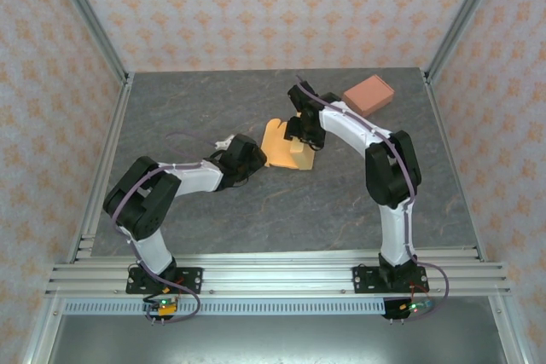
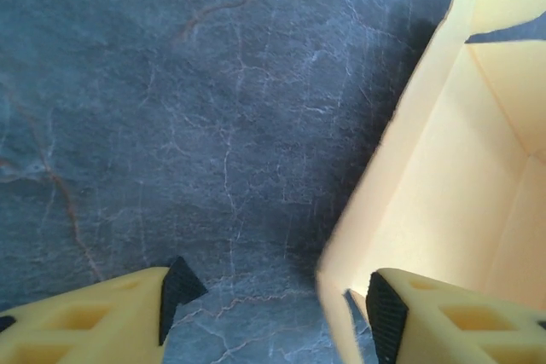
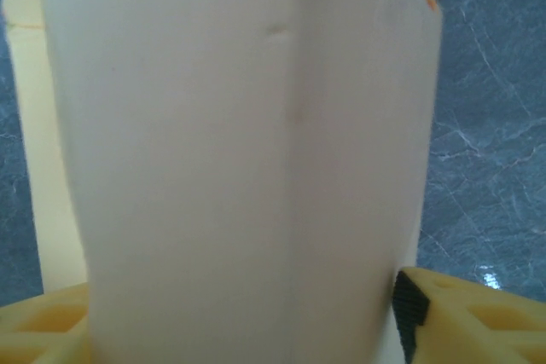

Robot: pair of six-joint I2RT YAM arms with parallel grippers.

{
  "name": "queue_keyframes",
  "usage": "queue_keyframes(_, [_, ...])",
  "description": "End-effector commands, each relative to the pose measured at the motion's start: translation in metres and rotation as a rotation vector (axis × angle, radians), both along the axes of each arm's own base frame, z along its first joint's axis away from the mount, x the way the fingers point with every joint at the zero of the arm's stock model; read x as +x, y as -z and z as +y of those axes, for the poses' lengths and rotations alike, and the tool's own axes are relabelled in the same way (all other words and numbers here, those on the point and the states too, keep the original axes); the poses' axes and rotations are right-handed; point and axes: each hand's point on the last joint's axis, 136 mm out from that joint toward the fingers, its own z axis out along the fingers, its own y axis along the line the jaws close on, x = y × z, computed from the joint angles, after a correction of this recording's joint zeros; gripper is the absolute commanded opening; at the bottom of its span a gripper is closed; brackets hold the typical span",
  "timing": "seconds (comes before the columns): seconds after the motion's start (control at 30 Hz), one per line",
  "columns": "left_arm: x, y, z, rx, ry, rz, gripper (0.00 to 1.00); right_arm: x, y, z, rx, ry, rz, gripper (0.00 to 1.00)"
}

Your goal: Fold the paper box

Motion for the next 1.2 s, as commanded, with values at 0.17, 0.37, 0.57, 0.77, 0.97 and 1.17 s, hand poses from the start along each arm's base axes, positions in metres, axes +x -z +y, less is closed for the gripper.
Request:
queue_keyframes(0.17, [0.01,0.007,-0.012,-0.12,-0.09,0.032,0.49,-0.013,-0.019,0.002,0.141,0.114,-0.07,0.56])
queue_keyframes(0.37, [0.009,-0.001,-0.004,-0.098,-0.115,0.01,0.23,-0.025,-0.024,0.005,0.271,0.194,-0.1,0.56])
queue_keyframes(0.57, [0.014,-0.019,-0.005,-0.056,-0.06,-0.039,0.03,-0.046,-0.03,-0.003,0.37,0.267,-0.127,0.65])
queue_keyframes(0.77, [0.015,-0.047,0.0,0.084,0.075,-0.109,0.0,-0.052,-0.073,-0.053,0.295,0.192,-0.311,0.77])
queue_keyframes(0.97, [0.013,-0.089,-0.003,0.232,0.268,-0.234,0.0,-0.044,-0.128,-0.101,0.083,0.018,-0.593,0.82])
queue_keyframes(1.17, [0.002,-0.138,-0.009,0.417,0.495,-0.399,0.0,-0.04,-0.159,-0.126,0.105,0.089,-0.783,0.9])
